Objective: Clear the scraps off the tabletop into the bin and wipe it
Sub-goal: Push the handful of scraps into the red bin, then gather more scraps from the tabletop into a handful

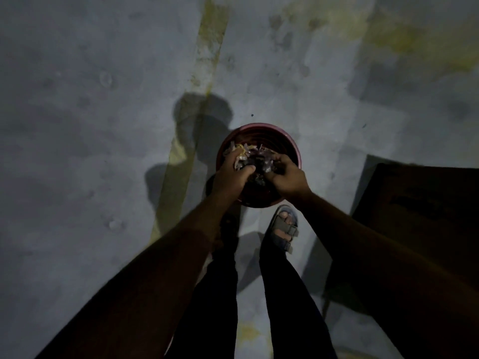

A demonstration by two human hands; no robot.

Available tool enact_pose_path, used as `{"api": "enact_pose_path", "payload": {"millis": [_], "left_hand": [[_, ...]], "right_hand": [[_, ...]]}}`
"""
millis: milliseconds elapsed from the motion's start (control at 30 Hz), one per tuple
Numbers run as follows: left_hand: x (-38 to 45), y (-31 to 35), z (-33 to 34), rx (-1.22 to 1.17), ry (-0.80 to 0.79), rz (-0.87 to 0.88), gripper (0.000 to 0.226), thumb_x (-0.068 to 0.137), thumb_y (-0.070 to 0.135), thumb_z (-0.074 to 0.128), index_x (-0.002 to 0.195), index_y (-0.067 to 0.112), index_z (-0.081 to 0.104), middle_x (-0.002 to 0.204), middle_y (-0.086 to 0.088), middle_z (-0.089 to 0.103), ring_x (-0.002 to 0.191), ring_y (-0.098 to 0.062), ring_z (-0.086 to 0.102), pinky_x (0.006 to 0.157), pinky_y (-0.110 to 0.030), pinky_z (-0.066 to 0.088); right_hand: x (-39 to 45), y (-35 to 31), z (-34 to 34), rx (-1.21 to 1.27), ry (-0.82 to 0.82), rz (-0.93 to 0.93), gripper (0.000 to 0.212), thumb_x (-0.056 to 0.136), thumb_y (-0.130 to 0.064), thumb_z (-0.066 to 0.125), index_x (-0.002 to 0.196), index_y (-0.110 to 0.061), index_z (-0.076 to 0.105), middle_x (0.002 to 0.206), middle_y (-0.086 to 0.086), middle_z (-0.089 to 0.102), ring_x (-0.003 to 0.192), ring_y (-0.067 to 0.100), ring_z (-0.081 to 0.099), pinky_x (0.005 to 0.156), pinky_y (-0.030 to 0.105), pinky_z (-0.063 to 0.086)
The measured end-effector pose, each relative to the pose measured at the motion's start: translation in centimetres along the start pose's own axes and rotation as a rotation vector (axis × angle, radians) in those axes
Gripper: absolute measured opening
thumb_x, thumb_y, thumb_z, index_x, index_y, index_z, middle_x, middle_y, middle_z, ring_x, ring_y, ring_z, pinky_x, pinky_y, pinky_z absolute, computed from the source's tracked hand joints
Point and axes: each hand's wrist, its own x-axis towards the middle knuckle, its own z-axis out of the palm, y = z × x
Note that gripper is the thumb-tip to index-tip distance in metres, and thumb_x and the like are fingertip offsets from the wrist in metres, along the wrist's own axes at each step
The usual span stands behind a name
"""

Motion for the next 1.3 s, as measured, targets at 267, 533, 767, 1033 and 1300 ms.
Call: {"api": "enact_pose_path", "payload": {"millis": [267, 533, 767, 1033, 1300], "left_hand": [[-16.4, 11.1, -4.5, -0.102, -0.051, 0.115, 0.034, 0.098, 0.006, 0.057, 0.131, 0.011, 0.058, 0.112, -0.004, 0.062, 0.092, -0.013, 0.059, 0.055, -0.01, 0.045], [-35.4, 20.7, -4.0, 0.486, -0.372, 0.712, 0.04, 0.086, 0.05, 0.056, 0.125, 0.047, 0.055, 0.132, 0.01, 0.062, 0.122, -0.012, 0.052, 0.102, -0.034, 0.045], [-48.6, 24.3, 6.1, 1.201, -0.46, 1.482, 0.059, 0.094, 0.049, 0.054, 0.148, 0.031, 0.04, 0.152, 0.004, 0.044, 0.137, -0.023, 0.033, 0.108, -0.048, 0.035], [-62.9, 15.9, 25.3, 1.454, -0.691, 1.853, 0.064, 0.094, 0.051, 0.051, 0.153, 0.036, 0.029, 0.158, 0.0, 0.034, 0.143, -0.028, 0.024, 0.113, -0.051, 0.03], [-69.2, 2.4, 39.2, 1.69, -0.915, 1.844, 0.086, 0.08, 0.073, 0.034, 0.157, 0.034, 0.024, 0.161, -0.004, 0.03, 0.145, -0.035, 0.028, 0.115, -0.053, 0.028]], "right_hand": [[-18.1, -9.5, -7.2, 0.11, 0.135, -0.104, 0.039, 0.091, -0.013, 0.068, 0.129, -0.02, 0.061, 0.128, 0.002, 0.066, 0.117, 0.022, 0.063, 0.106, 0.035, 0.048], [-42.3, -12.3, -15.3, -0.12, 0.545, -0.262, 0.044, 0.098, -0.035, 0.056, 0.14, -0.019, 0.054, 0.14, 0.004, 0.058, 0.13, 0.023, 0.05, 0.106, 0.038, 0.042], [-59.2, -3.5, -18.2, -0.382, 0.911, 0.086, 0.062, 0.092, -0.057, 0.038, 0.148, -0.028, 0.041, 0.157, 0.007, 0.039, 0.144, 0.03, 0.033, 0.11, 0.049, 0.038], [-76.3, 15.9, -16.0, -0.122, 1.172, 0.493, 0.061, 0.097, -0.056, 0.044, 0.153, -0.037, 0.03, 0.165, 0.005, 0.024, 0.152, 0.029, 0.018, 0.115, 0.05, 0.029], [-89.0, 36.1, -9.4, 0.227, 1.18, 0.66, 0.071, 0.095, -0.058, 0.051, 0.156, -0.03, 0.028, 0.165, 0.012, 0.02, 0.15, 0.033, 0.017, 0.117, 0.045, 0.027]]}}
